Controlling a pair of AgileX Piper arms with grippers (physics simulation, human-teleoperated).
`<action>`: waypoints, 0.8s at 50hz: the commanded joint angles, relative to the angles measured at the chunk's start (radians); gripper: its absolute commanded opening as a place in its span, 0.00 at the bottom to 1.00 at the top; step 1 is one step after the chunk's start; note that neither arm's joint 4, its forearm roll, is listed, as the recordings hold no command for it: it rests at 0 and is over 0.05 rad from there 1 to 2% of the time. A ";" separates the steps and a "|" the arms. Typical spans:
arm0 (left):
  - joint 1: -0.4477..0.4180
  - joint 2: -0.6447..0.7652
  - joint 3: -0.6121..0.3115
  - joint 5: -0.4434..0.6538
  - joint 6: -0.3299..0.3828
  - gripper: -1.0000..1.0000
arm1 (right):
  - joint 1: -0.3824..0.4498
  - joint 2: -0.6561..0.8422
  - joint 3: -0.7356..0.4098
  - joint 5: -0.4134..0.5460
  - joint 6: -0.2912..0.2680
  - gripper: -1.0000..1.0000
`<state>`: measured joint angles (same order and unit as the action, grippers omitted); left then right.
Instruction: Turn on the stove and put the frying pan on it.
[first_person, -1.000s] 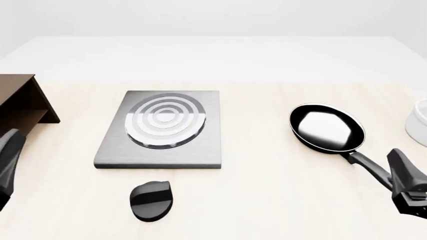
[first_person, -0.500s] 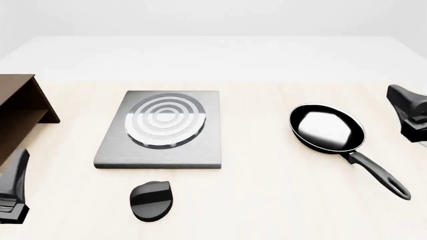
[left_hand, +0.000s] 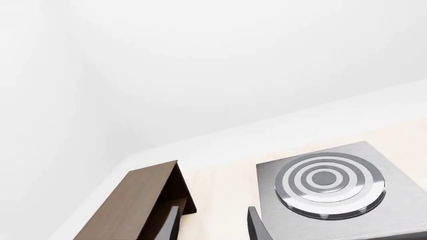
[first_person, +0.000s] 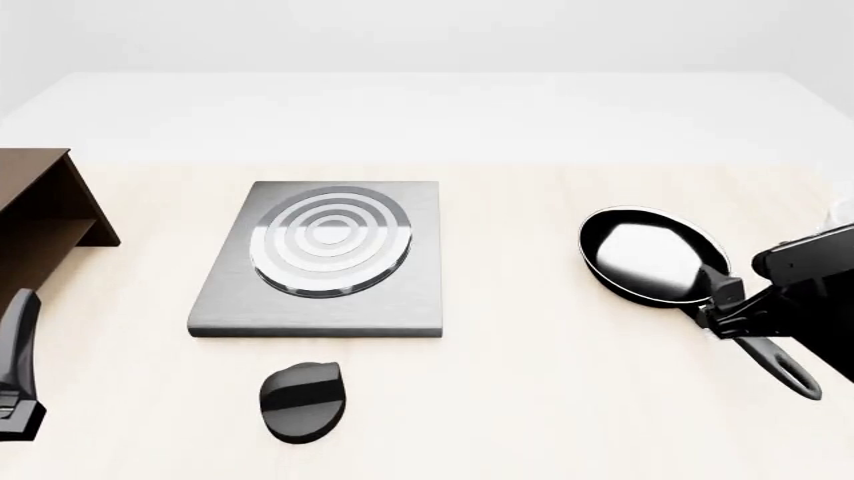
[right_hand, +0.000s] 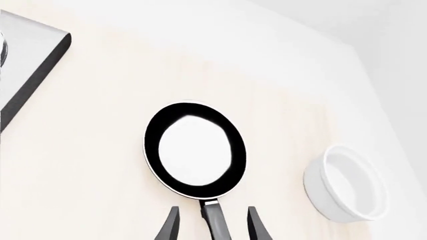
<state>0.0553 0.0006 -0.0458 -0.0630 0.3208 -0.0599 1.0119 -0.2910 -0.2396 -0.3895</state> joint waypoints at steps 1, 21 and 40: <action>0.010 -0.001 -0.003 0.003 -0.001 1.00 | -0.036 0.160 0.102 -0.194 -0.014 1.00; 0.013 0.000 0.017 -0.002 0.010 1.00 | -0.113 0.456 0.132 -0.482 -0.073 1.00; 0.017 -0.001 0.013 0.003 0.007 1.00 | -0.167 0.648 0.113 -0.633 -0.112 1.00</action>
<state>0.0697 0.0001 -0.0332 -0.0616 0.3285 -0.2073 1.5479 -0.1748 -0.7801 -0.4850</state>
